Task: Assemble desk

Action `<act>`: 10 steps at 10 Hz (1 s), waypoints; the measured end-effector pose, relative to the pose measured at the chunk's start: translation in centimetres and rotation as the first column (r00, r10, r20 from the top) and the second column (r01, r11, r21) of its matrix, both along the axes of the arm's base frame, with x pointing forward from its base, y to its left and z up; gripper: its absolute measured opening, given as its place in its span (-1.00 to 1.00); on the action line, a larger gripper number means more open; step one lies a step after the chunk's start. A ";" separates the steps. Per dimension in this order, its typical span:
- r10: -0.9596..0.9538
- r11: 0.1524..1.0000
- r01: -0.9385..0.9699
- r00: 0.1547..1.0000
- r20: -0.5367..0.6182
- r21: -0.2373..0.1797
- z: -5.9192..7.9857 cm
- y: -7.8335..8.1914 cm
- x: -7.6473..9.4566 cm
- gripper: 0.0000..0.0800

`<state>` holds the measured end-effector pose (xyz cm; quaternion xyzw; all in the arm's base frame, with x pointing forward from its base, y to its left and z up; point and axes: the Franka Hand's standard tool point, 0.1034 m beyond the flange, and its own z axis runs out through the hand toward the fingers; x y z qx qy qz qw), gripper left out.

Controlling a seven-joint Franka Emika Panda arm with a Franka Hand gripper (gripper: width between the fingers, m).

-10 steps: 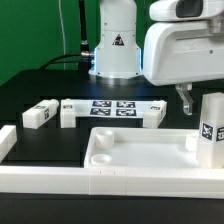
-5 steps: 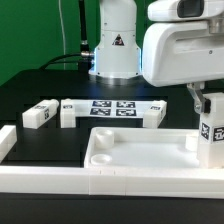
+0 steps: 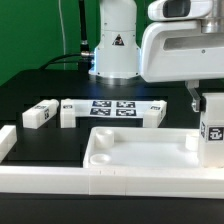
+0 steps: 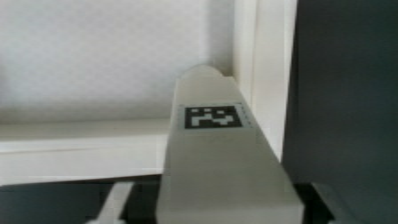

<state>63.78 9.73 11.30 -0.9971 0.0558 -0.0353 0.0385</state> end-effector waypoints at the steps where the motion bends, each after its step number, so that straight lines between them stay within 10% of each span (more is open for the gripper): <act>1: -0.118 0.993 0.118 0.993 -0.011 0.008 -0.1 -0.1 -0.1 -0.28; 5: -0.365 0.931 0.365 0.931 -0.029 0.008 -0.3 -1.2 -0.3 -0.27; 10: -0.437 0.899 0.438 0.899 -0.040 0.012 -0.4 -1.2 -0.4 0.60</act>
Offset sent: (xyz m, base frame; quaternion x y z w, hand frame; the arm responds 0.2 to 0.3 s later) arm -0.0115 0.0031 -0.0064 0.0293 -0.0166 0.2653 0.9636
